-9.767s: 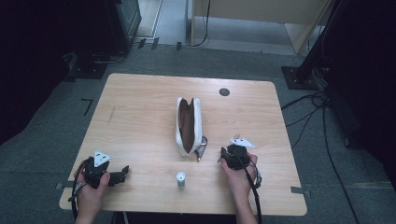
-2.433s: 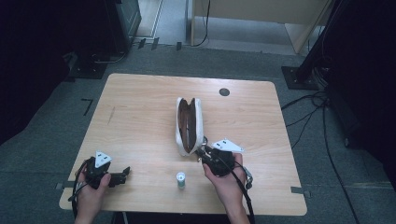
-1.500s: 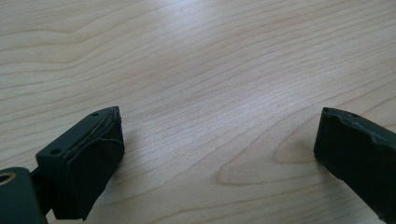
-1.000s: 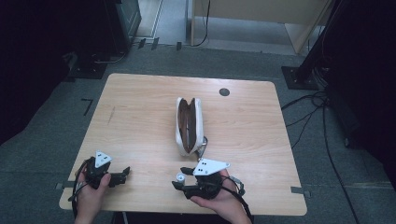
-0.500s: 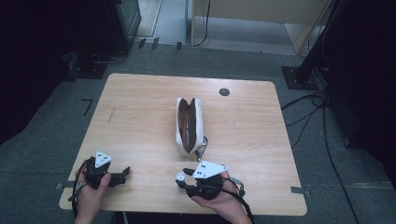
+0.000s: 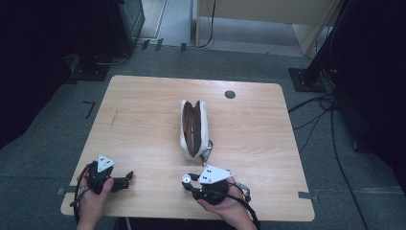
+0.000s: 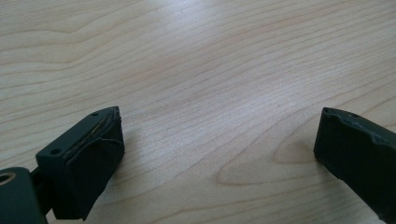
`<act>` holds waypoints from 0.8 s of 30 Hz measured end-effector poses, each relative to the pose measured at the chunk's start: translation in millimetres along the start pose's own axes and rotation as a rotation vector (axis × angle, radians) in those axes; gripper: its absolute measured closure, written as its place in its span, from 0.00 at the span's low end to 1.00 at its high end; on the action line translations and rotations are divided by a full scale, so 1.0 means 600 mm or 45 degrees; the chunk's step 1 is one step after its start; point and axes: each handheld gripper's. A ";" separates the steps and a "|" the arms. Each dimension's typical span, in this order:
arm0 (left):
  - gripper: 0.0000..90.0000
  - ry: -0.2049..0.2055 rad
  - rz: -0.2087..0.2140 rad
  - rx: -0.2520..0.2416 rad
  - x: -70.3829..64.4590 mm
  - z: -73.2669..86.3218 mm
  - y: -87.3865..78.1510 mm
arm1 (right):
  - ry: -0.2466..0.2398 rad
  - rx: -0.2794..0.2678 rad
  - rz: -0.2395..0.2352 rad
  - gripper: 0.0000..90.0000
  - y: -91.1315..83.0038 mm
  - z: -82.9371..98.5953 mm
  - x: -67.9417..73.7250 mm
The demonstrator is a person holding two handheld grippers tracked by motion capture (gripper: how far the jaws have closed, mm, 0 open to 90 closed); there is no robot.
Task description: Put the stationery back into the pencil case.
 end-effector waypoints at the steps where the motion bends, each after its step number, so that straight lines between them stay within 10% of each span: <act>1: 0.02 -0.001 0.000 -0.001 0.000 0.000 0.000 | -0.002 -0.002 0.009 0.72 0.000 0.000 -0.001; 24: 0.02 -0.001 0.000 -0.001 0.000 0.000 0.000 | 0.040 -0.029 0.087 0.73 -0.012 -0.002 -0.010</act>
Point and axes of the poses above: each handheld gripper's, and its own axes: y roughly forward along the jaws, z roughly out of its underside, x roughly to its left, and after that the axes turned 11 degrees about -x, right-handed
